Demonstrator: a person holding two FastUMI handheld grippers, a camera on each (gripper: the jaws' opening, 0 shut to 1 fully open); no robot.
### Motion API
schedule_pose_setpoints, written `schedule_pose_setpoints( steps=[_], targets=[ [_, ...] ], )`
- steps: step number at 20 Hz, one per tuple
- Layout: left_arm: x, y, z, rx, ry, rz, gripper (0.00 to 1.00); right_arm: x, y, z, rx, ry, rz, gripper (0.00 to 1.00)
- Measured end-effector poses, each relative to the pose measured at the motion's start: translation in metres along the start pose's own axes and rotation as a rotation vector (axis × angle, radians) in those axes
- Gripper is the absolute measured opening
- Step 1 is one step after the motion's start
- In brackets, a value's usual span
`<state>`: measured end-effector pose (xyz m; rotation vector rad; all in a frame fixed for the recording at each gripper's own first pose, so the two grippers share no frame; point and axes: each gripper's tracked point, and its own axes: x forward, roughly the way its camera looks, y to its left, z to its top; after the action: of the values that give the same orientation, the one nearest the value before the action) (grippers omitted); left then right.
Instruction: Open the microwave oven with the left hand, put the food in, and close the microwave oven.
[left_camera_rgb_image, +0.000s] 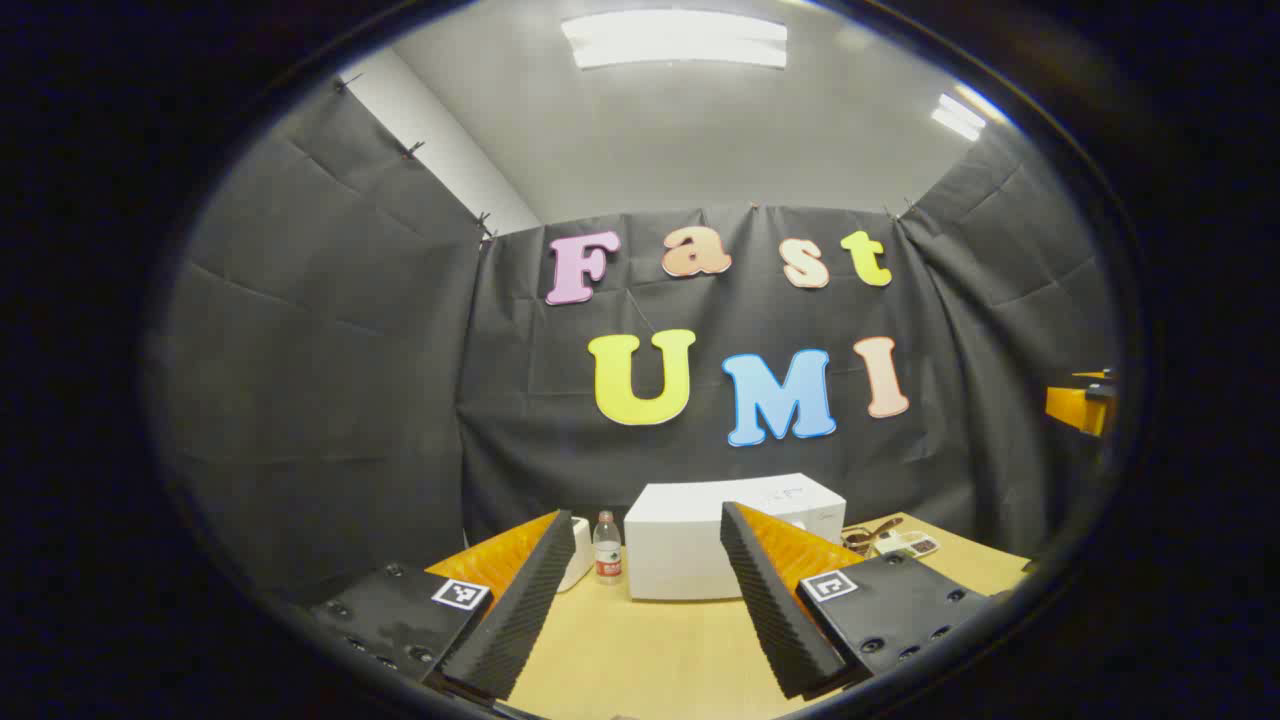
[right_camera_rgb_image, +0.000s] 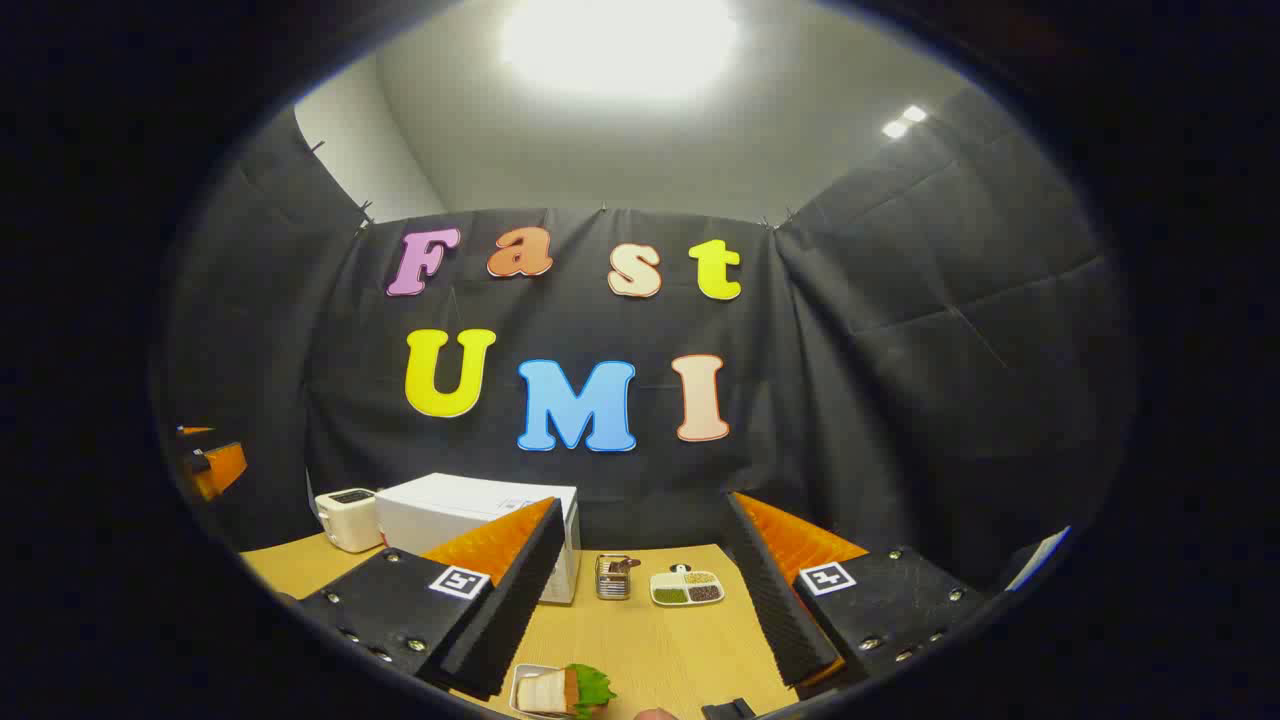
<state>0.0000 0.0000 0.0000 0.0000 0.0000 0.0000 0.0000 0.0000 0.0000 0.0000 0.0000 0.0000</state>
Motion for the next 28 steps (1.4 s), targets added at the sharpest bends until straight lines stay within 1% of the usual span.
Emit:
schedule_pose_setpoints(
  steps=[3,7,8,11,15,16,18,19,21,22,23,26,27,28],
  targets=[
    [-0.004,-0.009,-0.002,0.009,0.001,0.000,0.94,0.006,-0.001,0.002,0.005,-0.019,0.016,0.96],
    [-0.007,-0.016,-0.002,0.021,0.006,0.016,0.94,0.015,-0.002,-0.004,0.026,-0.016,0.042,0.96],
    [-0.007,-0.018,0.000,0.024,0.002,0.018,1.00,0.017,-0.001,-0.004,0.034,-0.015,0.054,0.96],
    [-0.004,-0.023,0.006,0.043,-0.003,0.030,0.98,0.023,-0.001,-0.007,0.073,-0.018,0.092,0.96],
    [0.003,-0.035,0.010,0.058,-0.022,0.057,0.94,0.035,-0.006,-0.016,0.086,0.002,0.130,0.96],
    [0.007,-0.040,0.011,0.070,-0.032,0.058,1.00,0.038,-0.007,-0.016,0.089,0.006,0.138,0.96],
    [0.022,-0.049,0.007,0.094,-0.041,0.057,0.97,0.044,-0.009,-0.013,0.095,-0.003,0.147,0.96],
    [0.032,-0.057,0.002,0.093,-0.032,0.048,1.00,0.049,-0.013,-0.012,0.098,-0.006,0.140,0.96],
    [0.059,-0.077,-0.008,0.075,-0.022,0.004,1.00,0.054,-0.015,-0.015,0.109,0.006,0.126,0.97],
    [0.075,-0.087,-0.011,0.069,-0.027,-0.022,0.97,0.057,-0.017,-0.014,0.112,0.001,0.114,0.97],
    [0.089,-0.095,-0.017,0.063,-0.030,-0.043,1.00,0.062,-0.020,-0.014,0.111,-0.002,0.095,0.97],
    [0.145,-0.132,-0.043,0.006,-0.010,-0.136,1.00,0.070,-0.030,-0.021,0.093,0.015,0.018,0.97],
    [0.164,-0.143,-0.054,-0.015,0.007,-0.165,0.97,0.073,-0.033,-0.020,0.087,0.012,-0.012,0.96],
    [0.184,-0.153,-0.061,-0.025,0.016,-0.189,0.97,0.074,-0.035,-0.018,0.080,0.005,-0.039,0.96]
  ],
)
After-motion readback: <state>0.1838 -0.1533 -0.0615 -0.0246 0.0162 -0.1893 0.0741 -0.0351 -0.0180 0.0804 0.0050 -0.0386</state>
